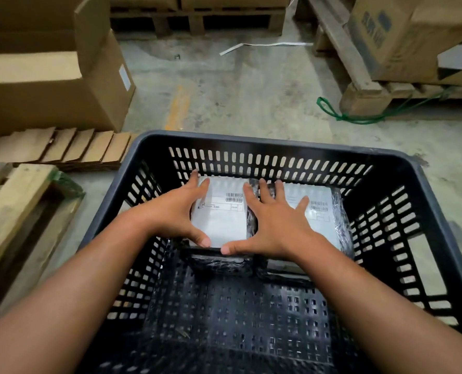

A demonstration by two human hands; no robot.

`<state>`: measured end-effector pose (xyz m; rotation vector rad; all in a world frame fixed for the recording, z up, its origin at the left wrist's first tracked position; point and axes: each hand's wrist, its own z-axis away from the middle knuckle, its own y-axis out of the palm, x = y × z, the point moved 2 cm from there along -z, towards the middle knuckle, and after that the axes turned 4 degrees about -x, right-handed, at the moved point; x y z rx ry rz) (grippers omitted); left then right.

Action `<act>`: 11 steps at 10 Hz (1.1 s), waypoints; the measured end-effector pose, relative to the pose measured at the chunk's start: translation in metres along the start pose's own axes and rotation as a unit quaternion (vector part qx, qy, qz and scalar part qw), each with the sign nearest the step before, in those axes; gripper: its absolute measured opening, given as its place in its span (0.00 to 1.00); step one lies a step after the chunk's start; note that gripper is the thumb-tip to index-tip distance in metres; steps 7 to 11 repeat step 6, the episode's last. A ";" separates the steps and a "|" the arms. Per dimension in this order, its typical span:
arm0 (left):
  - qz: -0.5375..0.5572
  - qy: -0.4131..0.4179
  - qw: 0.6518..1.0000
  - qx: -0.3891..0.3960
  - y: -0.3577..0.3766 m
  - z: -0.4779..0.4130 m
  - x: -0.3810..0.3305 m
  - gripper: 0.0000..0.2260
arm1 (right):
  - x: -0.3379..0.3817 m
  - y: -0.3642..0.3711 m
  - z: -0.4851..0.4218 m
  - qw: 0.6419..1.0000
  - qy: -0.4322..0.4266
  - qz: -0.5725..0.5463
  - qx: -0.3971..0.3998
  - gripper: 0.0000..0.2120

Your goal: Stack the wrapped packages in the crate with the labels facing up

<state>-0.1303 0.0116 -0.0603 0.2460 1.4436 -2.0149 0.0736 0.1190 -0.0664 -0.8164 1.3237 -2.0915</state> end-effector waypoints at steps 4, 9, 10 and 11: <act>0.050 0.011 0.998 -0.021 -0.002 0.002 0.001 0.66 | 0.004 -0.010 0.000 0.999 -0.001 -0.035 0.040 0.70; 0.117 0.028 0.983 -0.139 -0.023 0.011 -0.023 0.44 | -0.016 -0.068 0.013 0.989 -0.079 -0.124 0.023 0.43; 0.117 0.028 0.983 -0.139 -0.023 0.011 -0.023 0.44 | -0.016 -0.068 0.013 0.989 -0.079 -0.124 0.023 0.43; 0.117 0.028 0.983 -0.139 -0.023 0.011 -0.023 0.44 | -0.016 -0.068 0.013 0.989 -0.079 -0.124 0.023 0.43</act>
